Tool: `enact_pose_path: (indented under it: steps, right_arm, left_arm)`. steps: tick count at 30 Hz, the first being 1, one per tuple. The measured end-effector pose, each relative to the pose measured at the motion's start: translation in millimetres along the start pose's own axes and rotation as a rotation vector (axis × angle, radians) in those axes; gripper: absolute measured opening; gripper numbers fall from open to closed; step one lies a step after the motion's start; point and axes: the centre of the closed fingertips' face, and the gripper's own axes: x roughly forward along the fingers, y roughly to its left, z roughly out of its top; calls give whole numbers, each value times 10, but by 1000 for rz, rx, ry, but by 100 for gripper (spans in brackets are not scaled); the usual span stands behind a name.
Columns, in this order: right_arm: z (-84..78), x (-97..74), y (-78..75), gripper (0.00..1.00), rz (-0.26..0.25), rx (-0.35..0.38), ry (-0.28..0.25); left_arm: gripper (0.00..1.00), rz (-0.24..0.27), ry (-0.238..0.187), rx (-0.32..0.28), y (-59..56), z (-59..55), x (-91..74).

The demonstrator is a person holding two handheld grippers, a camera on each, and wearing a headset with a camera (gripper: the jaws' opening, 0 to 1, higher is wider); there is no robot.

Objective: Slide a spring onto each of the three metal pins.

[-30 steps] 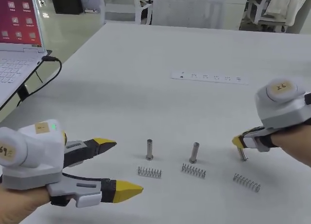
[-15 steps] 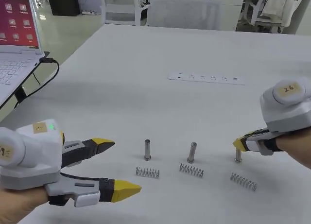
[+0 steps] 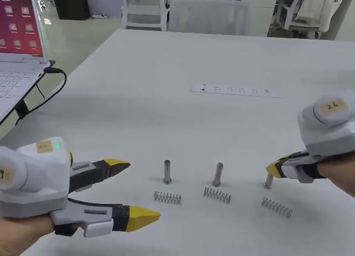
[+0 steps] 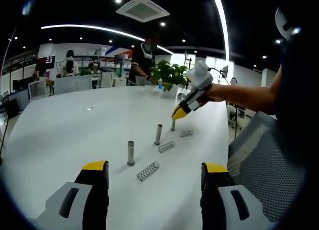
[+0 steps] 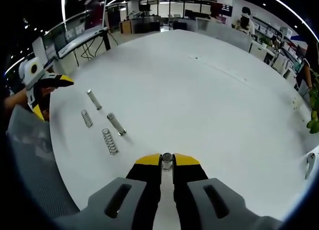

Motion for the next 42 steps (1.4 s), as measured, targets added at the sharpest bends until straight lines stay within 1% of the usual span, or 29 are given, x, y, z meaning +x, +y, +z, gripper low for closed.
enact_pose_path:
  steps: [10, 22, 42]
  right_arm:
    - [-31, -23, 17, 5, 1, -1, 10]
    - [-67, -53, 17, 5, -8, -5, 5]
    - [-71, -57, 30, 6, -2, -26, -5]
  left_arm:
    - [72, 0, -1, -1, 6, -2, 4]
    - [71, -2, 1, 0, -4, -5, 4]
    - [71, -5, 4, 0, -13, -14, 5]
